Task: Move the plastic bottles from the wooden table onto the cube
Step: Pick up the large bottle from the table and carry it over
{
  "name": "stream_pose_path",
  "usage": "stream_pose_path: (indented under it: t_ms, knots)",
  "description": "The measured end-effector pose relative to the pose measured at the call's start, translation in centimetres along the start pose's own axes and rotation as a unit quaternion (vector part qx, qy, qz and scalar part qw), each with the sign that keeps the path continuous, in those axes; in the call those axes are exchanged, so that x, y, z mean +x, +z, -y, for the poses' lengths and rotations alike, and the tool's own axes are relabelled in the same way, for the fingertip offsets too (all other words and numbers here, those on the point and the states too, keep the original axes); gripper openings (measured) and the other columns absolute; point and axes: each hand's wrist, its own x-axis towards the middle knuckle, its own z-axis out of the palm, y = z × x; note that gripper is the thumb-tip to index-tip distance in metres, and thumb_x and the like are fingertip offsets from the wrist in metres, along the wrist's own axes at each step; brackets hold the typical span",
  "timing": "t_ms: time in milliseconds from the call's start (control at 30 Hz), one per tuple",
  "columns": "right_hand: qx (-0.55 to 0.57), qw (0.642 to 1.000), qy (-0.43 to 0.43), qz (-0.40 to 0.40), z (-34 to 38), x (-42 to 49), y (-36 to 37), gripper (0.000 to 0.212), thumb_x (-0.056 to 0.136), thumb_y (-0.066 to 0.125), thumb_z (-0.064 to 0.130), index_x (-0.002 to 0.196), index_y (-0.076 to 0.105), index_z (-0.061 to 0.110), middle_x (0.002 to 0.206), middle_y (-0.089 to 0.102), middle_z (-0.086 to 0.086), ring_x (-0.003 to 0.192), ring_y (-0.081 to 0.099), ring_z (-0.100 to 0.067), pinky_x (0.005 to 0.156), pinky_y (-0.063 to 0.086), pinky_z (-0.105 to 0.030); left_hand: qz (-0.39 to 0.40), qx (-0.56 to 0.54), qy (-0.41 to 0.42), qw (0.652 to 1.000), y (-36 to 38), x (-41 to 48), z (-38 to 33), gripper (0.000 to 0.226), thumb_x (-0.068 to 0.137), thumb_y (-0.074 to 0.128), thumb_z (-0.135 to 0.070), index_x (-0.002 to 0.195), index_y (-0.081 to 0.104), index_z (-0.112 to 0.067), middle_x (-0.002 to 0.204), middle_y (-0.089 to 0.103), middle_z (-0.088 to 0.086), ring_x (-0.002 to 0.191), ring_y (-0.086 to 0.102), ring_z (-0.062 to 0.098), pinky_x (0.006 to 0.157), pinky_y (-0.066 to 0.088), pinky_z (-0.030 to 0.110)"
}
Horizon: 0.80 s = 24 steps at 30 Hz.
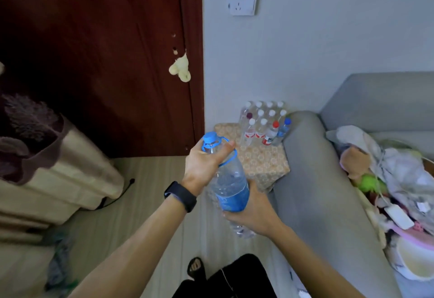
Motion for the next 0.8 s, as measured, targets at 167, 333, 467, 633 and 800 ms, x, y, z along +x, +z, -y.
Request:
stream_pose_path:
  t_ms: [167,333,467,633,800]
  knots:
    - [0.023,0.999,0.005,0.035,-1.4,10.3,-3.2,0.085,0.056,0.091,0.044,0.120,0.036,0.032,0.114,0.062,0.020,0.104,0.063,-0.005,0.084,0.054,-0.030,-0.027,0.023,-0.018,0.999,3.1,9.8,-1.5,0.030,0.073,0.084,-0.051,0.091,0.073,-0.029,0.087,0.077,-0.011,0.087,0.073,0.007,0.091,0.058,0.035]
    - [0.040,0.995,0.015,0.086,-3.4,20.5,-6.8,0.087,0.055,0.091,0.046,0.123,0.039,0.031,0.109,0.064,0.022,0.100,0.064,0.000,0.081,0.052,-0.023,-0.063,0.030,-0.047,0.996,7.0,19.3,-1.6,0.032,0.072,0.084,-0.053,0.090,0.073,-0.030,0.089,0.077,-0.009,0.089,0.074,0.010,0.094,0.057,0.040]
    - [0.045,0.993,0.034,0.104,-5.6,27.0,-9.0,0.088,0.051,0.091,0.049,0.123,0.043,0.029,0.111,0.067,0.018,0.102,0.064,0.002,0.086,0.053,-0.027,-0.086,0.044,-0.069,0.993,10.6,25.5,-1.7,0.034,0.070,0.085,-0.053,0.092,0.073,-0.030,0.089,0.077,-0.011,0.088,0.073,0.008,0.090,0.058,0.038]
    - [0.065,0.988,0.045,0.135,-8.0,34.7,-9.7,0.080,0.049,0.093,0.050,0.119,0.058,0.031,0.110,0.073,0.012,0.100,0.070,-0.004,0.089,0.058,-0.041,-0.110,0.078,-0.080,0.988,13.3,32.0,-1.0,0.034,0.071,0.084,-0.052,0.093,0.070,-0.030,0.087,0.075,-0.015,0.082,0.071,0.002,0.079,0.056,0.027]
    - [0.093,0.985,0.063,0.132,-8.6,40.4,-11.4,0.059,0.069,0.089,0.018,0.115,0.058,0.040,0.111,0.069,0.017,0.108,0.065,-0.001,0.091,0.053,-0.025,-0.115,0.128,-0.076,0.982,14.6,38.2,1.7,0.038,0.069,0.081,-0.060,0.089,0.065,-0.032,0.082,0.072,-0.017,0.079,0.069,0.001,0.079,0.059,0.034]
